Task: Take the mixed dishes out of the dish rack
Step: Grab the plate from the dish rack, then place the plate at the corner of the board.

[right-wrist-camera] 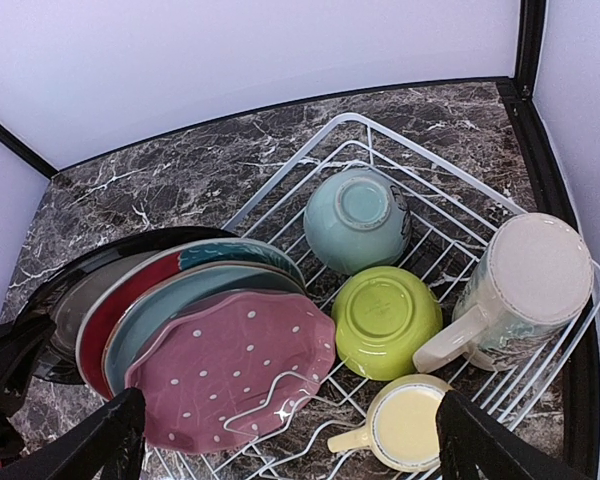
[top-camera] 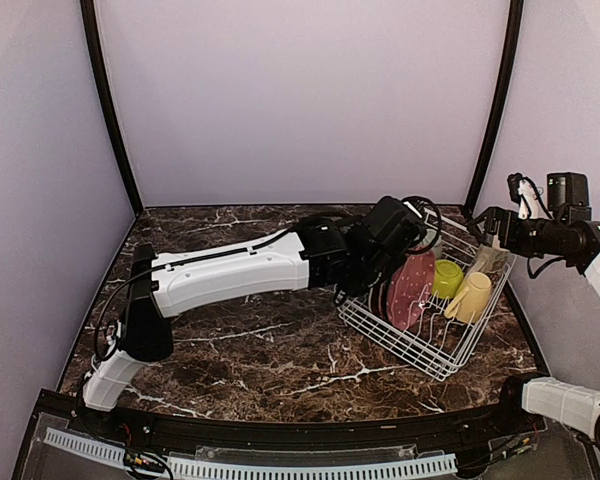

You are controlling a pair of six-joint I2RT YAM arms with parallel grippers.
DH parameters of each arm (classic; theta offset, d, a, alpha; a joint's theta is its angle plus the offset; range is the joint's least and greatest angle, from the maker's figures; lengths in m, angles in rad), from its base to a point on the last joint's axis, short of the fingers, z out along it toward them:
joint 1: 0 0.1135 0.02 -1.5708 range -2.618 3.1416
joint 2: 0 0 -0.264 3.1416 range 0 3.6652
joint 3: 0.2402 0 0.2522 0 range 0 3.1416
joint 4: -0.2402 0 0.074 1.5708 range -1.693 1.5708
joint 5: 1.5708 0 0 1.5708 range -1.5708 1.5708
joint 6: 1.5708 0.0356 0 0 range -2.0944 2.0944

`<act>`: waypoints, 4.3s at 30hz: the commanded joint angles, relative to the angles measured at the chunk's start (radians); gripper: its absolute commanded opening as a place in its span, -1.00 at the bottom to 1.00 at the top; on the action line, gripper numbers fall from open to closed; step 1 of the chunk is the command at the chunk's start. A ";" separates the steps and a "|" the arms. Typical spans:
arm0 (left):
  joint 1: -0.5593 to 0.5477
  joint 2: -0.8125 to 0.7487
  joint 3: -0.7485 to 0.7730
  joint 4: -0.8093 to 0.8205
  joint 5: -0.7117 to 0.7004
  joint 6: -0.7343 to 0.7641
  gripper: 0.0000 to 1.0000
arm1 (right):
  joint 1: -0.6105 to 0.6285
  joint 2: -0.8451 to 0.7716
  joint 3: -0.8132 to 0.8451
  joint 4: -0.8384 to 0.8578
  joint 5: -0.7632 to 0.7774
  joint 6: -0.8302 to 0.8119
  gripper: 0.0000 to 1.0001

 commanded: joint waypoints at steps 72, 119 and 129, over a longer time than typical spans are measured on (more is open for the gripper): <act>1.257 -1.022 -1.874 1.405 0.921 -1.373 -0.99 | 0.041 0.057 -0.021 0.077 -0.151 0.053 0.97; 1.282 -1.539 -1.818 0.304 0.620 -1.061 0.98 | 0.046 0.071 -0.054 0.104 -0.133 0.050 0.97; 1.011 -1.318 -1.583 0.500 0.857 -0.764 0.98 | 0.046 0.068 -0.051 0.092 -0.120 0.044 0.97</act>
